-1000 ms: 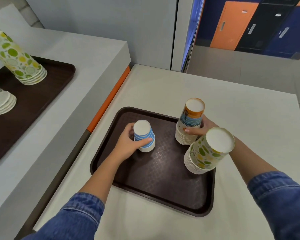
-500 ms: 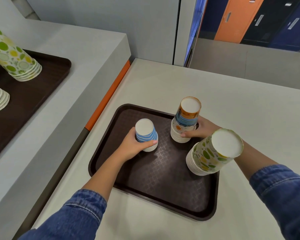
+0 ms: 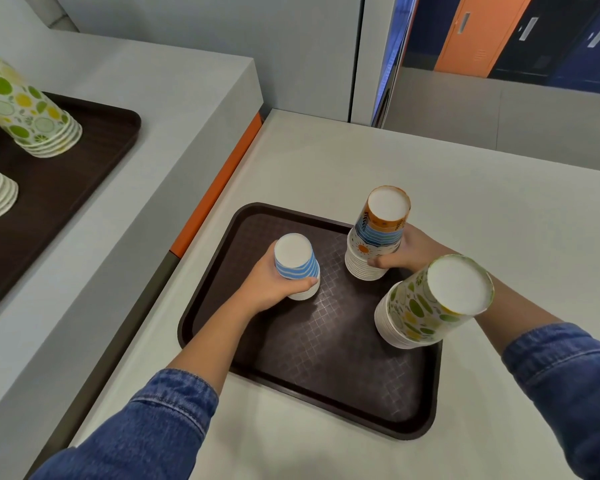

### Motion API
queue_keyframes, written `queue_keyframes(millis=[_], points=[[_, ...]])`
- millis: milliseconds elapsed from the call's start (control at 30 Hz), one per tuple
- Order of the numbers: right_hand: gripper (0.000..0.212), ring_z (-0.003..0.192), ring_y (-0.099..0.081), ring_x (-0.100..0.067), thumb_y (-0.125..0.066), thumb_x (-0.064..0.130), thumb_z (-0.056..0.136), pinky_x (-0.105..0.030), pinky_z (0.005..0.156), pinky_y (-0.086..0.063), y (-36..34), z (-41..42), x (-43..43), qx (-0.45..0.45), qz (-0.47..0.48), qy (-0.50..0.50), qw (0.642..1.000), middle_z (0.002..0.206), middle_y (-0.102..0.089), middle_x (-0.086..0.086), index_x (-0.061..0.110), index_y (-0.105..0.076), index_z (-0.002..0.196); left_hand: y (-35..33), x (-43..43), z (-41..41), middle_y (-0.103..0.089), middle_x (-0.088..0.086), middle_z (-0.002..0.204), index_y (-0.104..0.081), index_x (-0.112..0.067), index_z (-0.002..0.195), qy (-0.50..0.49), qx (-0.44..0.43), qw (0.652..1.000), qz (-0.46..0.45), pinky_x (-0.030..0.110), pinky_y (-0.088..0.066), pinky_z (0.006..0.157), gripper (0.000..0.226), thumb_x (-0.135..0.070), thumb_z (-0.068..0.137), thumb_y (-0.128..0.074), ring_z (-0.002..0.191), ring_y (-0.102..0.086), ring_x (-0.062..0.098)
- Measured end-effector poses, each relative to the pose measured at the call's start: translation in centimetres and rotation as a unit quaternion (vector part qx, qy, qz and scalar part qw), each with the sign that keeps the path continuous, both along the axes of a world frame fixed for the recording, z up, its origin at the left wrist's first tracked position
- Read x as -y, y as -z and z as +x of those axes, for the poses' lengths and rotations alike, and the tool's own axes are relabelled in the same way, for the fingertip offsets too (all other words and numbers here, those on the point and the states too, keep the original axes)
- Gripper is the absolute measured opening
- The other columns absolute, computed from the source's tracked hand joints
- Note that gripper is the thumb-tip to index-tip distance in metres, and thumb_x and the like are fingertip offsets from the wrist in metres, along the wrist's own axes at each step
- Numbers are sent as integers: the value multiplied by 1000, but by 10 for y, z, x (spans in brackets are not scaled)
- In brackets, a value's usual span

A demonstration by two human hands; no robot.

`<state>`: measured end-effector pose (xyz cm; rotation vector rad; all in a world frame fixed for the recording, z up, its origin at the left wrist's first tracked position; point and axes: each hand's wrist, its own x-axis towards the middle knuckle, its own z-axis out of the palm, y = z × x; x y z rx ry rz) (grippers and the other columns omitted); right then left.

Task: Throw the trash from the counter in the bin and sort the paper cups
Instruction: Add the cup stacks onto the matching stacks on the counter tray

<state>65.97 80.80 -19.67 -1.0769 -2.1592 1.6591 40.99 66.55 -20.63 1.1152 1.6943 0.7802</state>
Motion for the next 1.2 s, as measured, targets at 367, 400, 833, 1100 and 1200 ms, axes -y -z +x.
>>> queue_keyframes(millis=[367, 400, 833, 1100, 1200], points=[[66, 112, -55, -7, -79, 1, 71, -22, 95, -41, 0, 1, 0, -2, 7, 5, 1000, 120, -59, 5, 24, -48, 125, 0, 3, 3, -60, -6, 120, -47, -22, 131, -25, -8, 1000, 9, 29, -46, 99, 80, -32, 61, -86, 113, -57, 9], [67, 112, -55, -7, -79, 1, 71, -23, 96, -40, -1, 1, 0, -1, 8, 7, 1000, 120, -59, 6, 24, -47, 125, 1, 3, 3, -60, -6, 120, -47, -22, 131, -28, -7, 1000, 10, 30, -46, 100, 80, -31, 61, -86, 113, -57, 9], [64, 109, -59, 4, -82, 8, 69, -5, 81, -45, -8, -5, 6, -20, -4, -22, 1000, 113, -65, 24, 34, -52, 118, 0, 1, 1, -60, -5, 121, -46, -23, 131, -1, -1, 1000, -5, 32, -47, 100, 85, -39, 57, -86, 114, -57, 11], [65, 104, -59, 10, -80, -1, 69, -2, 79, -43, -9, -6, 4, -15, 26, -21, 999, 108, -64, 30, 35, -51, 114, -1, 4, 3, -59, -11, 116, -47, -33, 122, -24, -7, 1000, 17, 14, -43, 83, 74, -33, 59, -86, 108, -57, 7], [66, 103, -59, 11, -78, -6, 69, -2, 78, -44, -11, -7, 3, -18, 29, -22, 999, 106, -65, 30, 36, -52, 113, -1, 3, 3, -56, -5, 122, -45, -34, 122, -28, -15, 999, 27, 21, -43, 91, 77, -32, 58, -87, 112, -55, 11]])
